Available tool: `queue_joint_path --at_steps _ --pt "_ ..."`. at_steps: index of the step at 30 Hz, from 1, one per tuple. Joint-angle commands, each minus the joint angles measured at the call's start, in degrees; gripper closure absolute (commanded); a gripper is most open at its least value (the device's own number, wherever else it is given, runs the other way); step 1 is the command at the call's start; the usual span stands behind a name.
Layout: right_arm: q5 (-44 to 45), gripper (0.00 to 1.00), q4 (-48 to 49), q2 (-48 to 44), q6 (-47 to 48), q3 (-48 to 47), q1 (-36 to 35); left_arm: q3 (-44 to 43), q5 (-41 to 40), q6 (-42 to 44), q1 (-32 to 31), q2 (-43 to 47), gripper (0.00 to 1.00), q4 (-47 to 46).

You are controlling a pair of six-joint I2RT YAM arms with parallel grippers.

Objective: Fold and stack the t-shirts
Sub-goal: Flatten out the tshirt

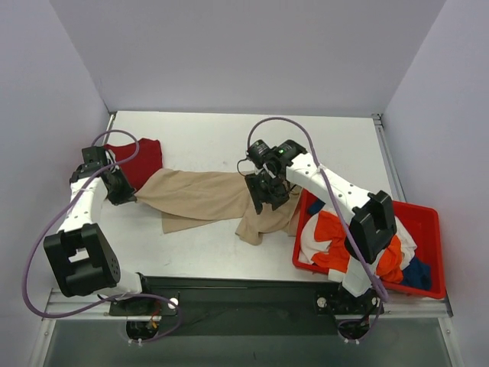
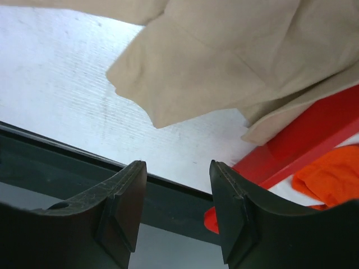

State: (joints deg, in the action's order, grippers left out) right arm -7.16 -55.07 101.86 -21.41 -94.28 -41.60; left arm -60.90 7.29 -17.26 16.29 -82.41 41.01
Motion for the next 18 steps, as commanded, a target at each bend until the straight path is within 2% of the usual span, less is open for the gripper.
queue_joint_path --at_steps 1,8,12,18 --pt "-1.5 0.5 -0.8 -0.3 -0.4 7.9 0.5 -1.0 -0.6 1.3 0.7 1.7 1.0 -0.4" --pt "-5.1 0.54 10.0 -3.4 -3.3 24.8 0.8 -3.9 -0.7 1.3 0.8 -0.6 1.0 0.1" --pt "-4.6 0.56 14.8 -1.5 -4.2 27.6 0.7 -5.5 -0.3 1.2 0.8 -1.9 1.0 0.8" --pt "-2.2 0.57 18.8 0.8 -5.0 25.7 0.6 -5.0 -0.1 1.2 0.8 -1.6 1.0 0.9"
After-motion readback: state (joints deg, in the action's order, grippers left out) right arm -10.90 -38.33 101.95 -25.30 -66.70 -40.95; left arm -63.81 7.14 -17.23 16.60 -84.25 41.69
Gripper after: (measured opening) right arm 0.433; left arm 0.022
